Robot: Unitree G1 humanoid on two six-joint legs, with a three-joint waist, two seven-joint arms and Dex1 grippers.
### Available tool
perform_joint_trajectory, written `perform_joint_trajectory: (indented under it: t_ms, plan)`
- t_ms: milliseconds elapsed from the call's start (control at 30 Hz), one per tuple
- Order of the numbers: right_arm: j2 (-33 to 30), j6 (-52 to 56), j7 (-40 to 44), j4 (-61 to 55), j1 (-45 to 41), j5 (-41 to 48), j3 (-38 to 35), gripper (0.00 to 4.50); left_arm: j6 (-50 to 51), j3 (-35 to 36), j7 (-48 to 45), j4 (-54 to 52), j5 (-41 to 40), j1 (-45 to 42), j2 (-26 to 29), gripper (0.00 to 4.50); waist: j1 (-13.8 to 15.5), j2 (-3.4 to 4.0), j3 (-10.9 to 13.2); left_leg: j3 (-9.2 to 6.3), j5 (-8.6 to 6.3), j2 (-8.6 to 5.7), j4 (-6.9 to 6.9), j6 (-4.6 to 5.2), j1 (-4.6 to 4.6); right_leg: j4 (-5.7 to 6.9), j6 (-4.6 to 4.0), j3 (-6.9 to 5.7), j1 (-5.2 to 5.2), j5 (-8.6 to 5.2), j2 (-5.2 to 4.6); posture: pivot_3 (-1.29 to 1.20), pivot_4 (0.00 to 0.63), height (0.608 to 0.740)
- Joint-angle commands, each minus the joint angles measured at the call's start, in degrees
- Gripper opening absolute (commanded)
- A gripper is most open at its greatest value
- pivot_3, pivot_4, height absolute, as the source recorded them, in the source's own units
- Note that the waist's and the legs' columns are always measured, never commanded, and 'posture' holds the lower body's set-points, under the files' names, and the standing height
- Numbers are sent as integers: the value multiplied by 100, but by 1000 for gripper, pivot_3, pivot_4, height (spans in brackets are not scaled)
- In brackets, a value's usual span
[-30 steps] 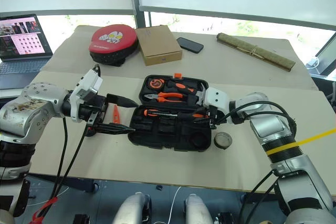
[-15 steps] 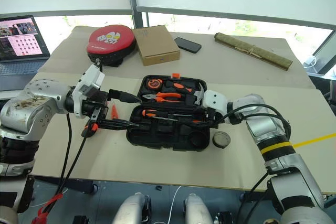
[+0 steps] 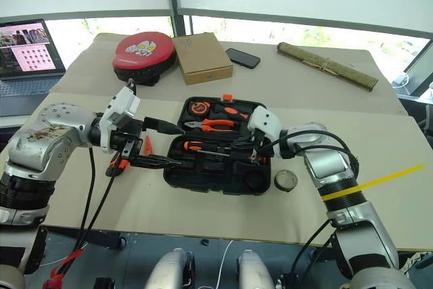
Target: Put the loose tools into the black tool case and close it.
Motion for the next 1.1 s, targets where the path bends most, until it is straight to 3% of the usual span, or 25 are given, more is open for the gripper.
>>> perform_joint_trajectory:
  t_ms: [33, 200, 333, 467, 567, 767, 933, 967, 1033, 1100]
  plan:
    - [-171, -183, 178, -219, 103, -323, 329, 70, -160, 16, -50, 13, 30, -170, -9, 4500, -2, 0, 0, 1, 0, 0, 0, 0, 0, 1, 0, 1, -1, 0, 0, 0, 150, 740]
    - [18, -248, -348, 258, -51, -935, 621, 70, -232, -27, -31, 44, 87, -179, -59, 4500, -13, -2, -2, -1, 0, 1, 2, 0, 5, 3, 0, -1, 4, 0, 1, 0, 150, 740]
    - [67, -65, -291, -32, -106, -810, 523, 70, -269, -17, -17, 69, 87, -170, -42, 4500, -14, -5, -4, -1, 1, 1, 3, -2, 20, 5, -2, 0, 16, 1, 1, 0, 150, 740]
    - [33, 424, -245, -684, -215, -295, 20, 70, -275, 86, 111, 75, 152, -22, 71, 4500, -15, -5, -3, 0, 1, 1, 4, -2, 19, 7, -2, 1, 13, 1, 1, 0, 150, 740]
    - [-70, 1232, -218, -1460, -336, 640, -889, 70, 28, 595, 552, -156, 76, 469, 357, 4500, -27, 1, 1, 0, 1, 2, 3, -2, 6, 7, -2, 2, 0, 2, 1, 0, 150, 740]
    - [-510, 2648, -50, -2615, -242, 2266, -2014, 1968, 779, 1783, 1840, -777, -33, 1564, 581, 4500, 7, 0, 2, -3, 1, 4, -9, -2, 4, 2, -2, -3, -1, 2, -3, 0, 150, 740]
    - [-981, 3134, 18, -3370, 218, 3314, -2716, 3523, 1635, 3535, 2759, -1916, 177, 3808, 565, 4500, -35, -8, 6, 0, -1, 2, -20, -2, 8, -5, -2, -3, 0, 2, -14, 0, 150, 740]
    - [-1021, 3162, -42, -3441, 295, 3407, -2754, 4027, 1748, 3727, 2844, -2061, 173, 4106, 567, 4500, -37, -11, 5, 0, -1, 4, -24, -2, 8, -6, -3, -2, -3, 2, -13, 0, 150, 740]
    - [-1059, 3185, -166, -3554, 414, 3546, -2790, 4457, 1982, 3963, 3024, -2238, 60, 4394, 538, 4500, -24, -13, 6, -2, -1, 4, -26, -3, 17, -3, -6, -3, 0, 2, -13, 0, 150, 740]
    - [-1056, 3190, -320, -3656, 516, 3640, -2802, 4457, 2523, 4092, 3293, -2407, -304, 4260, 420, 4500, 34, -15, 7, -3, 4, 4, -26, -9, 23, -1, -10, -7, 3, 4, -13, 0, 150, 740]
